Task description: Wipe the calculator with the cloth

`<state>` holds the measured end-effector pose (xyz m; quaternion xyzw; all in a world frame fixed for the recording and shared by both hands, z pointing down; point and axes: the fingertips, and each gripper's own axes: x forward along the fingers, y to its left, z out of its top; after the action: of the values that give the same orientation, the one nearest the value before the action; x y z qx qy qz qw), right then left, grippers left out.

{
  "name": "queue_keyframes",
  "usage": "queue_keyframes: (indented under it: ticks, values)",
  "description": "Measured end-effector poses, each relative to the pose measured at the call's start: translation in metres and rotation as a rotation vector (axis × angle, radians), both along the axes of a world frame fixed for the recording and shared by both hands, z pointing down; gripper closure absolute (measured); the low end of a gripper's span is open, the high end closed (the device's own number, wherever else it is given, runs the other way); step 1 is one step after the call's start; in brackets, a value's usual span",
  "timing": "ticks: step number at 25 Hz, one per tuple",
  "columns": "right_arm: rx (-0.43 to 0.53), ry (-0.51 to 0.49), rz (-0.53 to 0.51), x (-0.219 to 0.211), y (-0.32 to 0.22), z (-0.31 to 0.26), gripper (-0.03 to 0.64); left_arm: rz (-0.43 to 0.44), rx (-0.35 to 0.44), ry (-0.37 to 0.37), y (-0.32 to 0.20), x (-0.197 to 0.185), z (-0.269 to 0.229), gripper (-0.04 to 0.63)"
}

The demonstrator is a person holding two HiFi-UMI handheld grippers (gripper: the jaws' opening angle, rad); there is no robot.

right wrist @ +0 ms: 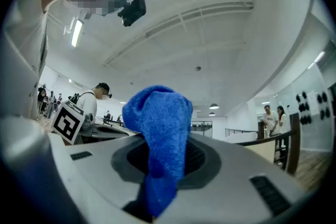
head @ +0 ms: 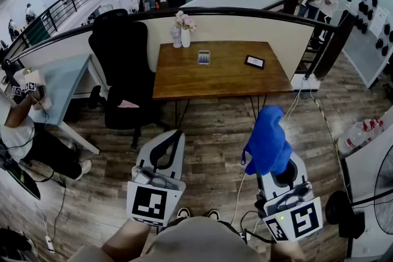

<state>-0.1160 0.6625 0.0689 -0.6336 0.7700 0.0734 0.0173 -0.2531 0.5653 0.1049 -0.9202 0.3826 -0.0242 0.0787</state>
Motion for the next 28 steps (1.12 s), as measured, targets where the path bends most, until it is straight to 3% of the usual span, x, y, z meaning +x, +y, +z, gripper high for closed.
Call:
queue_keyframes:
  ticks: [19,28]
  values:
    - [-0.050,-0.038,-0.052,0.063,0.006,0.031,0.518,0.001,-0.026,-0.011,0.022,0.063,0.024,0.594]
    - [-0.061,-0.051,-0.058,0.076,-0.006,0.041,0.518,-0.003,-0.048,-0.022,0.013,0.072,0.036,0.594]
